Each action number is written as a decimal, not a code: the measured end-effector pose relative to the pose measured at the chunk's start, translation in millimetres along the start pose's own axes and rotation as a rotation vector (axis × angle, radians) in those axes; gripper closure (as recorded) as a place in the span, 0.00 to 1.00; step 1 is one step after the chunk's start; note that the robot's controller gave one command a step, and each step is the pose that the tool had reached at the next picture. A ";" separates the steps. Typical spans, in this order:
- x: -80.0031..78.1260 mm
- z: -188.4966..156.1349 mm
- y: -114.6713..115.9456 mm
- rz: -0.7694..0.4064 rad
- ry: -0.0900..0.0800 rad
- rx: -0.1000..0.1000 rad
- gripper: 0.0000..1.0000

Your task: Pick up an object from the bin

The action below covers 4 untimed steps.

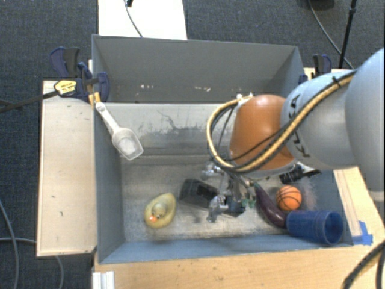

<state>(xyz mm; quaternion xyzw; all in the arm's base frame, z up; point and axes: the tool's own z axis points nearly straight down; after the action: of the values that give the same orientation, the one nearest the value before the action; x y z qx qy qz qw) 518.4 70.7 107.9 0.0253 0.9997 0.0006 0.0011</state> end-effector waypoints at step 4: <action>5.4 34.6 0.8 0.158 -0.013 -0.004 1.00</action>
Offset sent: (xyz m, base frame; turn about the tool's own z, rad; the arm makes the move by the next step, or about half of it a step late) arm -0.0125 -0.0019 -0.0379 0.1538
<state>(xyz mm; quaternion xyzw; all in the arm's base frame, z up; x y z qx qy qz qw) 513.1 71.9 73.4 0.1040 0.9945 0.0024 0.0075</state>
